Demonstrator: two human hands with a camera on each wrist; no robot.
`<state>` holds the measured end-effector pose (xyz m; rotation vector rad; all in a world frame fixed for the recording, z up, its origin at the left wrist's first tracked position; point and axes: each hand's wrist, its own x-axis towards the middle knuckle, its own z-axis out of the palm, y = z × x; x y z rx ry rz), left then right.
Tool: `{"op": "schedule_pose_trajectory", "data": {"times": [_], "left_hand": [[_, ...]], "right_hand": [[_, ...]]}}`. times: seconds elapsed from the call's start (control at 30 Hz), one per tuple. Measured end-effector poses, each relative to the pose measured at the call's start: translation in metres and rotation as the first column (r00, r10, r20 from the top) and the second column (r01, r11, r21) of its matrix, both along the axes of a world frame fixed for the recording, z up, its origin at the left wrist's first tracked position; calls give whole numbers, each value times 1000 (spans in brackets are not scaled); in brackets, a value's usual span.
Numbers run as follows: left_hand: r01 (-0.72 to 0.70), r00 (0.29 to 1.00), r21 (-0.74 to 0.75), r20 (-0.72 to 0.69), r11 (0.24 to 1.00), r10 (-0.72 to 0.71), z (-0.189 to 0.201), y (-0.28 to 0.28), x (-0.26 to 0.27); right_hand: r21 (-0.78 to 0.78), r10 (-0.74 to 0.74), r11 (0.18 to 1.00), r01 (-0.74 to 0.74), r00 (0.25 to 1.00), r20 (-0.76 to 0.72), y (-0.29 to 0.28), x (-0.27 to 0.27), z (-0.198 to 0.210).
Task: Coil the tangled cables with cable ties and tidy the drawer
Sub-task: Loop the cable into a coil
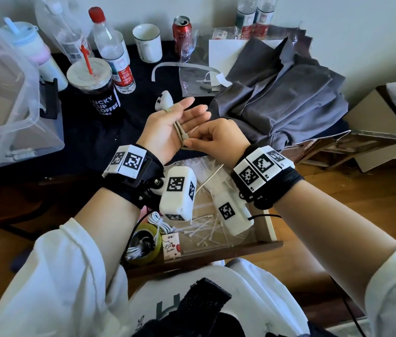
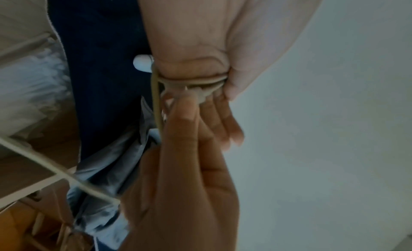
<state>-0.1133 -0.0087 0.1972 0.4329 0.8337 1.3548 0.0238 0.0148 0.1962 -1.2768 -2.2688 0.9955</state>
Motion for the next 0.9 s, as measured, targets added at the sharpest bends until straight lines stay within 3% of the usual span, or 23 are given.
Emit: {"op": "schedule_pose_trajectory", "data": {"times": [0.1,0.2,0.3,0.4,0.53,0.63,0.8,0.9], "left_hand": [[-112,993,16,26,994,112,3,5,-9],[-138,990,33,-12,990,139,4,7,-17],[-44,971,30,-234,999,50,-3,4,-19],[118,885,-14,-452,993,-112,-9,0,-16],[336,825,-116,-443,935,-351,-7,-8,-3],[401,758,-179,-486,899,-435,-4,-14,3],[577,744,-273,-213,770,-633,-4,-16,2],[654,707,-210,-172,727,-686,-3,-20,1]], "right_hand": [[-26,-28,999,28,1000,11,-4,2,-2],[-58,45,998,-38,992,118,-8,2,-1],[-39,145,989,-141,978,151,-10,1,6],[45,175,983,-179,980,93,-9,2,17],[114,82,990,-80,997,-9,2,6,22],[100,-21,994,31,995,-95,7,8,21],[122,-70,988,97,975,-209,8,13,17],[38,-93,993,108,953,-288,12,17,11]]}}
